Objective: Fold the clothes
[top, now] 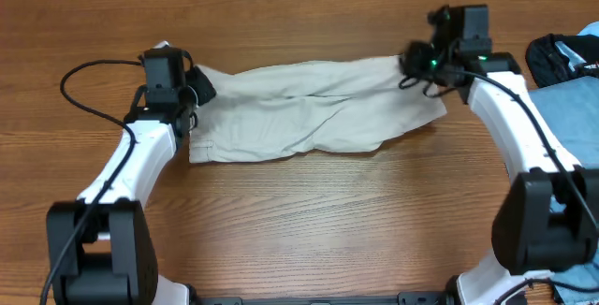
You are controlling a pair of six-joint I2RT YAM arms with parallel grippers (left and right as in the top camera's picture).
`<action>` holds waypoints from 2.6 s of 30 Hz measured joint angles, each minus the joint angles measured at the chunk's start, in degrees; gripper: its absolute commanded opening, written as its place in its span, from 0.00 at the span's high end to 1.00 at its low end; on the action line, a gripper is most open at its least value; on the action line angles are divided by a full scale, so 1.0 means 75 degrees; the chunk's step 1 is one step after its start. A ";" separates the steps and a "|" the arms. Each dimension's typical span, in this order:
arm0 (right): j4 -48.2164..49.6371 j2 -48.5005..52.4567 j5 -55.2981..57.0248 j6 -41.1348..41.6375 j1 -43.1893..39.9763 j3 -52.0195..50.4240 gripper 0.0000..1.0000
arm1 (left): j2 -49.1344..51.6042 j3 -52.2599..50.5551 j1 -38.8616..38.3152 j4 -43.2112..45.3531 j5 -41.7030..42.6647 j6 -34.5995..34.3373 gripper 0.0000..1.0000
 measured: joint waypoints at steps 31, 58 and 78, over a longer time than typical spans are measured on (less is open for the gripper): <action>-0.2687 0.0227 -0.0321 -0.0396 -0.0017 0.0079 0.96 | -0.1419 0.0297 -0.0306 -0.2326 0.2436 0.2702 0.00; -0.2401 0.2057 -0.1037 -0.1145 0.0694 0.0079 0.93 | 0.3133 0.3238 -0.0860 -0.3212 0.2151 0.1524 0.00; -0.4077 0.1786 -0.0755 -0.0991 0.0775 0.0411 0.85 | 0.2973 0.3293 -0.0673 -0.6373 0.0533 0.1451 0.00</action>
